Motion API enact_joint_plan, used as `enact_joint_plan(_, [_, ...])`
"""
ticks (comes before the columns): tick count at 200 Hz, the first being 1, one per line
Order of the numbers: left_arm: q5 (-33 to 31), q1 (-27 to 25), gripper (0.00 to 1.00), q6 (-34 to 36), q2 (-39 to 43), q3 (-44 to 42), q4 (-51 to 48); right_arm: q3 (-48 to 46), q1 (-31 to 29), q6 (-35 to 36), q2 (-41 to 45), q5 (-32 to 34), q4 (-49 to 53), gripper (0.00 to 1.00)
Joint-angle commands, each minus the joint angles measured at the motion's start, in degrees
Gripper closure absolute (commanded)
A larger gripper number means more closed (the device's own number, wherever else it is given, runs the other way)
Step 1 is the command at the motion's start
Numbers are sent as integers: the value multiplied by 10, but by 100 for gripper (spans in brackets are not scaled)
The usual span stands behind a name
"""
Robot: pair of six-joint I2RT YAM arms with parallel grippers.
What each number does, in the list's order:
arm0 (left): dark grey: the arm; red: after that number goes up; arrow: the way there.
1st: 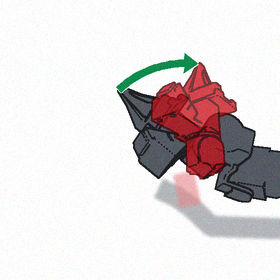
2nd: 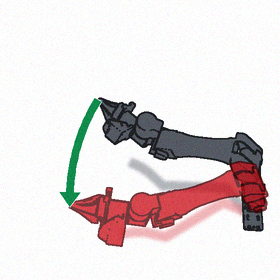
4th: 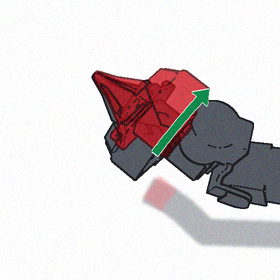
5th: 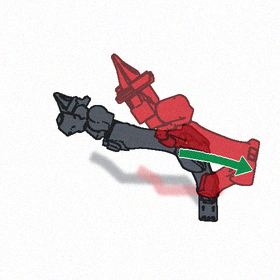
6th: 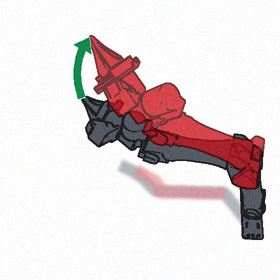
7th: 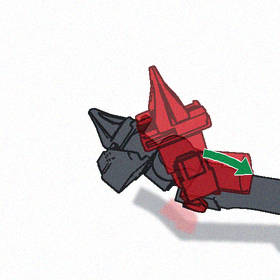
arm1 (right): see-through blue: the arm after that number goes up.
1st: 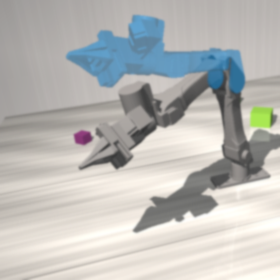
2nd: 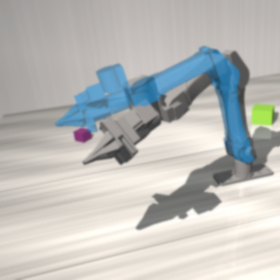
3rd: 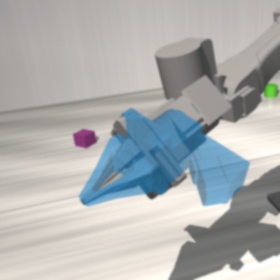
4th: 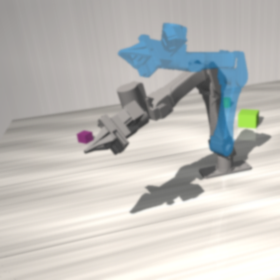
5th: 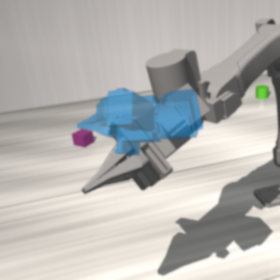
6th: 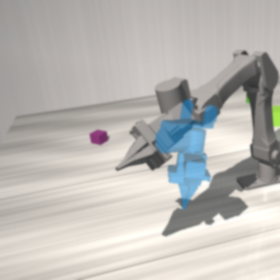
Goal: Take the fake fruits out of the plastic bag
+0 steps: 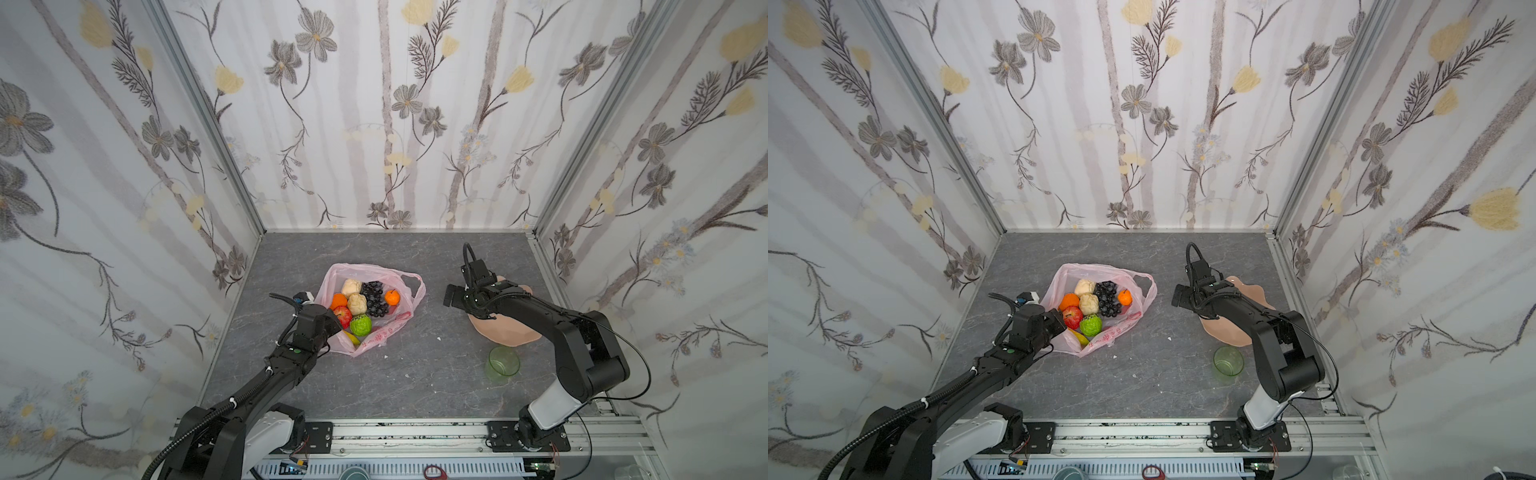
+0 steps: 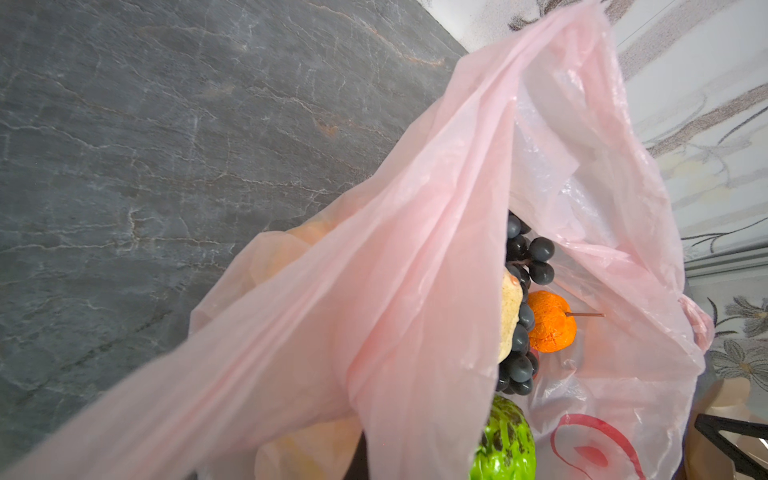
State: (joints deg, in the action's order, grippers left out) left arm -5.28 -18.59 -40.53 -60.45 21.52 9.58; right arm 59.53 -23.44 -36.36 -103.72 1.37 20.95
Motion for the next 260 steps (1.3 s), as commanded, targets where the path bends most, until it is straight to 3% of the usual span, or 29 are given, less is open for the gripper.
enact_joint_plan(1, [1, 0, 92, -9, 4, 5, 16, 9, -27, -11, -8, -5, 2, 1])
enact_joint_plan(149, [-30, 2, 92, -14, 17, 5, -6, -17, -213, -78, 36, -43, 14, 1])
enact_joint_plan(184, [-36, 3, 92, -18, 24, -1, -11, -6, -223, -77, 49, -26, 32, 1])
enact_joint_plan(237, [-31, 5, 91, -27, 23, -15, -13, 69, -232, -50, 58, 51, 102, 2])
enact_joint_plan(260, [-32, 5, 91, -31, 27, -25, -13, 128, -271, -32, 44, 77, 117, 3])
